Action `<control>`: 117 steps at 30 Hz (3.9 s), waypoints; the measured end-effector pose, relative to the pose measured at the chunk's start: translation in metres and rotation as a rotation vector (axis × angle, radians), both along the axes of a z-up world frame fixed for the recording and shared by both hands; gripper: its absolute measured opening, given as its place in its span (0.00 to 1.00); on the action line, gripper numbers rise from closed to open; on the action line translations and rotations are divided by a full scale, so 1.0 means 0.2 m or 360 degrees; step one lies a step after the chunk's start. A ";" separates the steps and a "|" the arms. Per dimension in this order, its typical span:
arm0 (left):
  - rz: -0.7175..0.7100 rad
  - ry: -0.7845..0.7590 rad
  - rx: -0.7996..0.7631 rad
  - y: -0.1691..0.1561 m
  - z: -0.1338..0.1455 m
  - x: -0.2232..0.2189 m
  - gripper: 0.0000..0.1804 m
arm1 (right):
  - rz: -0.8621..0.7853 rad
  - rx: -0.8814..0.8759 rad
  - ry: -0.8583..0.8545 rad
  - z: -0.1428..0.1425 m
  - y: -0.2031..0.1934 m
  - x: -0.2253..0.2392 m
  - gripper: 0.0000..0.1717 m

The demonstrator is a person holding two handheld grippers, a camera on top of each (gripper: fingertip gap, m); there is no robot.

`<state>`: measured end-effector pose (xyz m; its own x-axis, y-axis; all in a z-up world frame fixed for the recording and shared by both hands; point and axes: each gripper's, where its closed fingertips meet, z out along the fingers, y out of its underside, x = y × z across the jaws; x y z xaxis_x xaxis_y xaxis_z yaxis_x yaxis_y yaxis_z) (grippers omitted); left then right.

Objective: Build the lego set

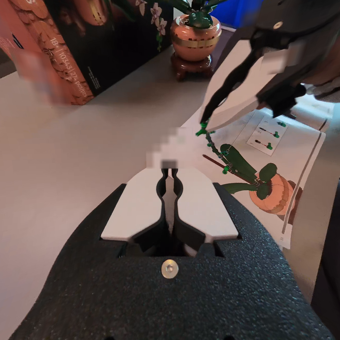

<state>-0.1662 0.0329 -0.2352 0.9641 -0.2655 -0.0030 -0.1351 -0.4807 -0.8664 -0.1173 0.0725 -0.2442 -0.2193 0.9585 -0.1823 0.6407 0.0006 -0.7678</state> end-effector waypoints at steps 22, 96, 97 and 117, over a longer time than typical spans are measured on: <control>-0.0119 0.0020 0.0054 0.02 0.00 0.08 0.08 | -0.0260 0.0181 -0.0183 -0.06 0.26 -0.04 0.16; -0.0706 -0.0699 0.0409 -0.02 0.26 0.64 0.04 | 0.0208 0.1770 0.0786 0.29 -0.24 0.33 0.01; -0.0708 -0.0703 0.0413 -0.02 0.26 0.64 0.04 | 0.0209 0.1776 0.0790 0.29 -0.24 0.33 0.01; -0.0840 -0.0434 0.0736 -0.08 0.35 0.65 0.04 | 0.0197 0.0761 0.0966 0.45 -0.20 0.44 0.03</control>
<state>-0.0366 0.0161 -0.1644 0.6918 -0.7220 -0.0057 0.0013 0.0092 -1.0000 -0.0299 0.0333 -0.1536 -0.2589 0.8648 0.4302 0.0825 0.4636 -0.8822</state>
